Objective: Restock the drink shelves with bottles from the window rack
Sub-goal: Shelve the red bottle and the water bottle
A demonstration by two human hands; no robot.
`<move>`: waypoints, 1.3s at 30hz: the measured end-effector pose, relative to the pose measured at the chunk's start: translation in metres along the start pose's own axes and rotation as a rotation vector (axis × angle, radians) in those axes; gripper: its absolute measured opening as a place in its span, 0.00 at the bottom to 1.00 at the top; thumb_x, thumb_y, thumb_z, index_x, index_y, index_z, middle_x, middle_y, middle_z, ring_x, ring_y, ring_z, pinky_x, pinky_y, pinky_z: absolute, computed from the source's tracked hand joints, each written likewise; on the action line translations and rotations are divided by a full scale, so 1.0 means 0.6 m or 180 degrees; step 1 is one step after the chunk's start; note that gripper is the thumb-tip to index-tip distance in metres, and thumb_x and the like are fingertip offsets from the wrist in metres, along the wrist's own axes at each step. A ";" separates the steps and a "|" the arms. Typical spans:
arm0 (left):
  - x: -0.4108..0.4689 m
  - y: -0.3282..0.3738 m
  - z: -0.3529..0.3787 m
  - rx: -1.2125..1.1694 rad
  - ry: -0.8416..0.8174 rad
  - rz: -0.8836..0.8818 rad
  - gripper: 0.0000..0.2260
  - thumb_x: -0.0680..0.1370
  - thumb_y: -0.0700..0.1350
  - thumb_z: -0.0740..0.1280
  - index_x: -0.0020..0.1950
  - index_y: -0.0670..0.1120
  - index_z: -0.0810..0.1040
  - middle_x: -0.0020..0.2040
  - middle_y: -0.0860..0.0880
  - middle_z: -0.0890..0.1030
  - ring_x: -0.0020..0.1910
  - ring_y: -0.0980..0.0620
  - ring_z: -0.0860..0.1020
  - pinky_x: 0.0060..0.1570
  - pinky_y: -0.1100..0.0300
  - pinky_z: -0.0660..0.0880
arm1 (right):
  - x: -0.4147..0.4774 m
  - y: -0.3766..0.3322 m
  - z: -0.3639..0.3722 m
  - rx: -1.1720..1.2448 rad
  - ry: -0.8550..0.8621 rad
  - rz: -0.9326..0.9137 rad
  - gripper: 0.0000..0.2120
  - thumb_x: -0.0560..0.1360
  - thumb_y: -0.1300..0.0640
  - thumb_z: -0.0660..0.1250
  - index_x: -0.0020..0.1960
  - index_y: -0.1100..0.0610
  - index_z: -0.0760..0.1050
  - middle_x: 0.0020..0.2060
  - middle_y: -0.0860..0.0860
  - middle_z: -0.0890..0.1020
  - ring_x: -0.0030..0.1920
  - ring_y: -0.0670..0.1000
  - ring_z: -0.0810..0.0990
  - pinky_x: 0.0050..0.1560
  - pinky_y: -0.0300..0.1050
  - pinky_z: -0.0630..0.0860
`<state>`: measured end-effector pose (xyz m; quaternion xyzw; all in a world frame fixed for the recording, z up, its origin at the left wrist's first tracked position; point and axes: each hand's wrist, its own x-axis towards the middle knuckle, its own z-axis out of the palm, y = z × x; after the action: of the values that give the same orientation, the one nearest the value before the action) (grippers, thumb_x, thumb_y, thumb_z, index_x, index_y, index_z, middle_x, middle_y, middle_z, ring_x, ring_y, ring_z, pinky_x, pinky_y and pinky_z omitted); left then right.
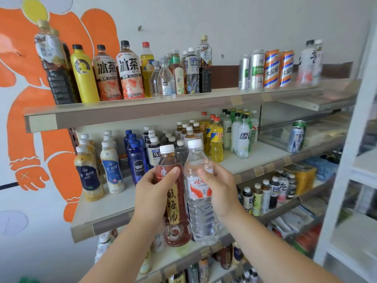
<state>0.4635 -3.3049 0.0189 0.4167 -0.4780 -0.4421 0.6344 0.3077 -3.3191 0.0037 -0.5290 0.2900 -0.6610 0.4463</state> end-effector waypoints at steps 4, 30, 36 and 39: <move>-0.007 -0.020 0.019 0.0002 0.0068 -0.0097 0.10 0.74 0.47 0.75 0.51 0.44 0.82 0.47 0.39 0.86 0.47 0.38 0.85 0.50 0.42 0.82 | -0.009 0.015 -0.020 -0.0129 0.0117 -0.0001 0.14 0.73 0.54 0.68 0.55 0.59 0.82 0.48 0.60 0.86 0.49 0.61 0.86 0.50 0.56 0.82; -0.003 -0.014 0.000 0.0024 0.0339 -0.0133 0.12 0.72 0.49 0.77 0.51 0.45 0.82 0.43 0.44 0.87 0.43 0.42 0.86 0.46 0.46 0.83 | 0.017 0.033 0.016 -0.0739 0.0298 0.0041 0.15 0.67 0.42 0.69 0.48 0.49 0.84 0.43 0.57 0.86 0.48 0.63 0.84 0.52 0.67 0.80; -0.005 -0.004 -0.019 0.0112 0.0392 -0.0049 0.13 0.72 0.51 0.76 0.52 0.45 0.82 0.44 0.45 0.87 0.42 0.45 0.86 0.45 0.49 0.83 | 0.021 0.034 0.035 -0.0668 0.0222 0.0052 0.17 0.67 0.42 0.69 0.48 0.52 0.83 0.45 0.63 0.84 0.49 0.65 0.84 0.51 0.68 0.79; -0.007 -0.008 -0.029 0.0118 0.0404 -0.0071 0.14 0.72 0.52 0.76 0.53 0.46 0.82 0.44 0.45 0.87 0.44 0.44 0.86 0.49 0.44 0.83 | 0.017 0.041 0.042 -0.0661 0.0205 0.0101 0.18 0.67 0.42 0.69 0.49 0.54 0.83 0.45 0.63 0.85 0.49 0.65 0.84 0.51 0.68 0.80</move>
<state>0.4792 -3.3003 0.0100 0.4608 -0.4403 -0.4128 0.6506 0.3386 -3.3366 -0.0057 -0.5462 0.3794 -0.6369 0.3900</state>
